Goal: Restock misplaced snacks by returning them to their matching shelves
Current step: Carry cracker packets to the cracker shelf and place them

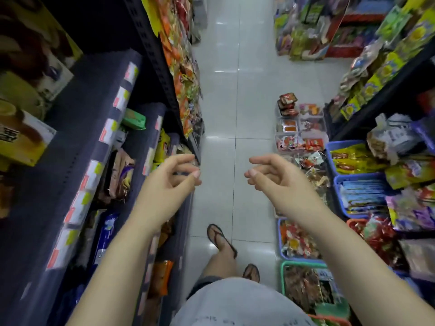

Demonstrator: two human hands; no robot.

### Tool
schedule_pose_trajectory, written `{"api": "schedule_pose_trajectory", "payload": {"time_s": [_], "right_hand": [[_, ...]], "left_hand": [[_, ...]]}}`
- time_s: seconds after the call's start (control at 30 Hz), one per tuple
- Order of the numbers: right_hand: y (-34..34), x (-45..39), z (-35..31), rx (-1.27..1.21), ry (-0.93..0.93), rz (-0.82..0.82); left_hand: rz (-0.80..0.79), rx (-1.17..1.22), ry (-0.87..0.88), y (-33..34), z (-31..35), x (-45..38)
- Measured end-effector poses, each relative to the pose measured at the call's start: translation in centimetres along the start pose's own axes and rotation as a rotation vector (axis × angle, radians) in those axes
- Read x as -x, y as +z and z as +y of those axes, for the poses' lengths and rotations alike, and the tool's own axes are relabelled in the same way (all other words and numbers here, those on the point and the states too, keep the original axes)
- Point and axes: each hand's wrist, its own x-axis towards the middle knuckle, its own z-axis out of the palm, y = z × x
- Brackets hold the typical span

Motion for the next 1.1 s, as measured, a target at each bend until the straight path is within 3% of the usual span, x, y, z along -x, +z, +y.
{"api": "schedule_pose_trajectory", "payload": {"time_s": [0.23,0.4,0.67,0.83,0.97,1.1], "right_hand": [[4.1,-16.6,-7.1,0.082,-0.18,-0.171],[9.2,-25.6,-15.2,0.089,-0.354,-0.356],[15.9,-30.6,-27.6,-0.093,-0.669,-0.749],[19.6,-32.1,-33.7,-0.162,-0.854,-0.954],[21.3,-34.3,-37.1,-0.198,-0.941,-0.975],[23.0,-38.0,-39.5,-0.186,-1.037,-0.815]], "left_hand": [[0.217,0.018,0.079,-7.2,3.3,-11.2],[0.434,0.019,0.141,-14.3,7.6,-14.9],[0.746,0.062,0.289,-19.4,14.7,-12.4],[1.041,0.079,0.326,-20.7,17.9,-9.6],[1.152,-0.011,0.246,-22.1,20.3,-9.3],[1.166,-0.096,0.147,-24.9,22.1,-11.7]]}}
